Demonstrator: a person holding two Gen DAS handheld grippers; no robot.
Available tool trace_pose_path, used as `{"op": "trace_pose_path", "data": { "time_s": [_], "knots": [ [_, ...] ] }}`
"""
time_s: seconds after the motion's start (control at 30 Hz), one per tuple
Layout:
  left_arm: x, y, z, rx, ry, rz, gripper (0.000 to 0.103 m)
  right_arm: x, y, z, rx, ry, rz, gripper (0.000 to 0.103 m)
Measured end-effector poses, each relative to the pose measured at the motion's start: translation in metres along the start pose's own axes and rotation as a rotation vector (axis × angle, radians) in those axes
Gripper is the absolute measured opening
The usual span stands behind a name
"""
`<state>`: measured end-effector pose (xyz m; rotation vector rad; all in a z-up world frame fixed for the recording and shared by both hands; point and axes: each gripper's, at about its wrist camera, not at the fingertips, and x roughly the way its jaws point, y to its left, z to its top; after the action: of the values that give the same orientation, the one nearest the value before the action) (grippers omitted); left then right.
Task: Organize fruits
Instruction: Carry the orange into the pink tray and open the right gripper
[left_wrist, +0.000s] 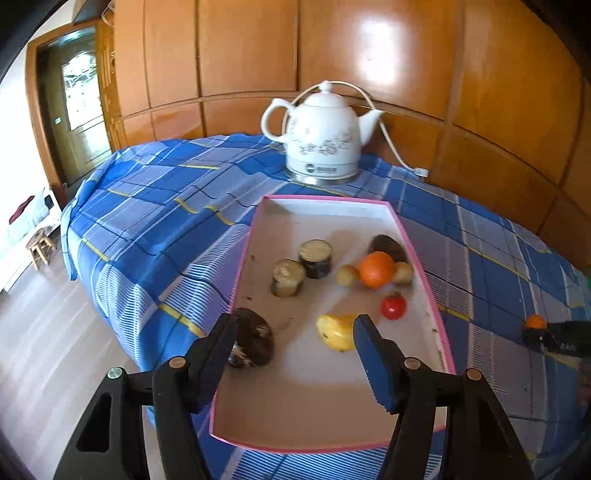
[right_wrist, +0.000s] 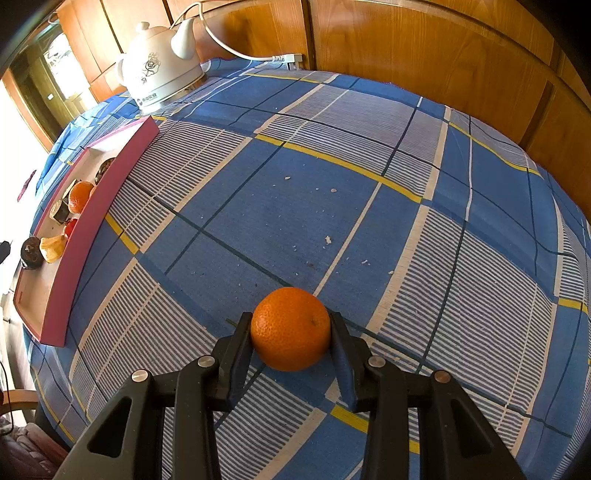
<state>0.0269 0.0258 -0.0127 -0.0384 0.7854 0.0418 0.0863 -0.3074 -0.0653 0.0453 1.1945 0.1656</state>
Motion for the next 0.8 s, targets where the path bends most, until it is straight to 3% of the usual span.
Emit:
{"op": "trace_pose_path", "data": {
  "time_s": [0.8],
  "knots": [
    [-0.0011,-0.0093,-0.0058,0.021,0.016,-0.026,0.07,0.0012,0.0039,0.0016,-0.014,0.002,-0.024,0.04]
  ]
}}
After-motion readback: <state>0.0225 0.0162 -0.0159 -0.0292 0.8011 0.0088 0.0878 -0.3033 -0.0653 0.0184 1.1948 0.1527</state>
